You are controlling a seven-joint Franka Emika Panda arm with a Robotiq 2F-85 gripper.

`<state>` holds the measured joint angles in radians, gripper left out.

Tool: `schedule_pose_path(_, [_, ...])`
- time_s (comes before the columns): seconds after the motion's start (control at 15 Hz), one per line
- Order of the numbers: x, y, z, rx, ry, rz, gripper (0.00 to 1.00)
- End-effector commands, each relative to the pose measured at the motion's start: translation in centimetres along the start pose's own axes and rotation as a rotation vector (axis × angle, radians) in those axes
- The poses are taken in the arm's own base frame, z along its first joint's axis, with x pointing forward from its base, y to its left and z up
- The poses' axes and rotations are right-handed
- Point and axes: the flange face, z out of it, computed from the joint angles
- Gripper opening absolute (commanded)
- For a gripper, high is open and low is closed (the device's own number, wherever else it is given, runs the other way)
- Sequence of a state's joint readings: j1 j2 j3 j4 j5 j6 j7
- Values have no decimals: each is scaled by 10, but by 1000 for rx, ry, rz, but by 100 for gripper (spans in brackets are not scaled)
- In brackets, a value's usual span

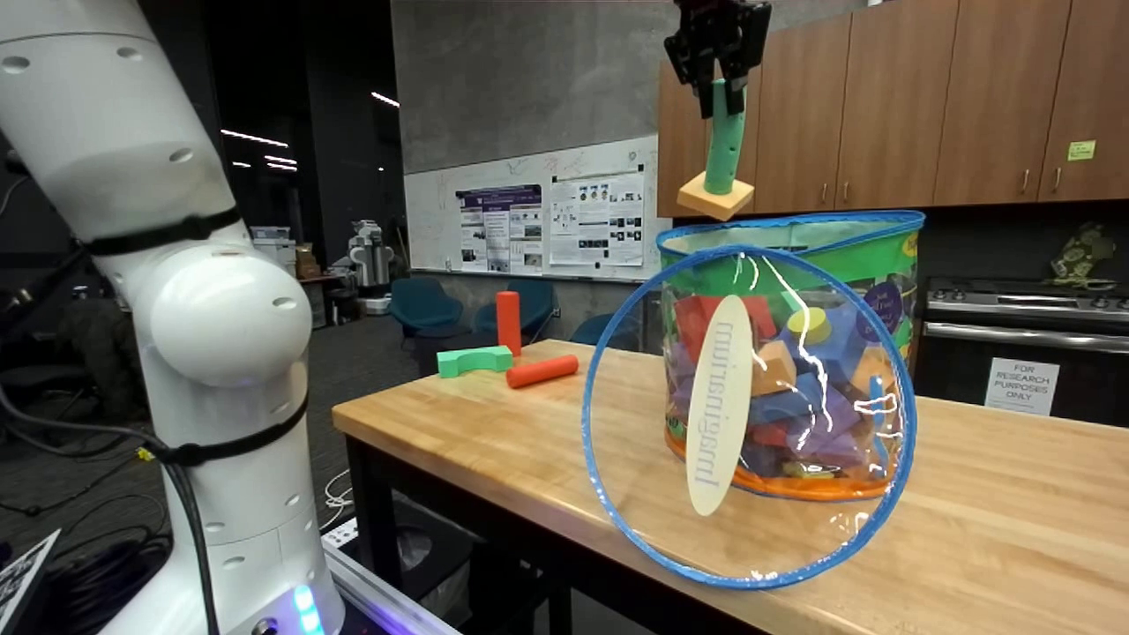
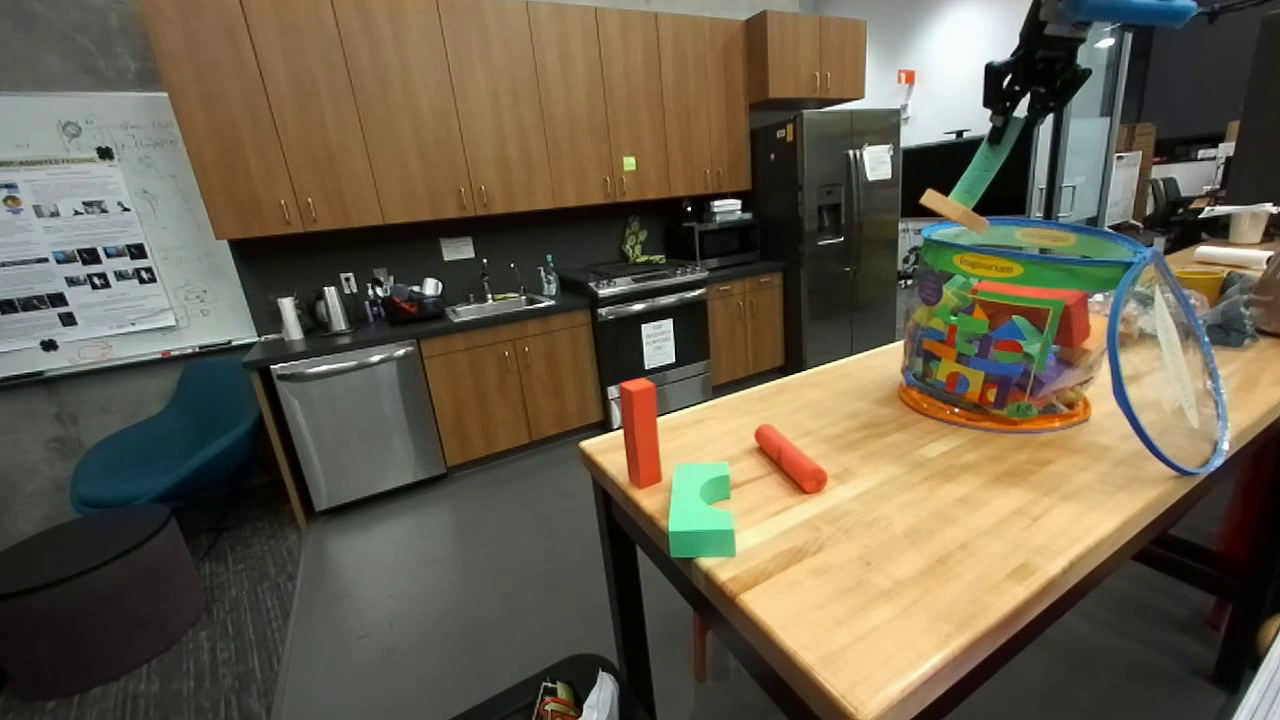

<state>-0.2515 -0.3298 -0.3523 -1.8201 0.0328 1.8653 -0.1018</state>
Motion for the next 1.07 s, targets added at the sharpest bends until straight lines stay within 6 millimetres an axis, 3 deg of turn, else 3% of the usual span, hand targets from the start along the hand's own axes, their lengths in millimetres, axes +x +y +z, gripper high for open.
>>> schedule_pose_path(0.0, [11, 21, 11, -49, -36, 80, 15])
schedule_pose_path(0.4, [19, 36, 39, -84, -91, 122, 15])
schedule_pose_path(0.47, [23, 32, 42, -91, -90, 119, 44])
schedule_pose_path(0.53, [26, 28, 43, -95, -87, 117, 66])
schedule_pose_path(0.67, [35, 9, 43, -109, -60, 109, 69])
schedule_pose_path(1.0, [45, -52, 37, -105, 52, 141, 98])
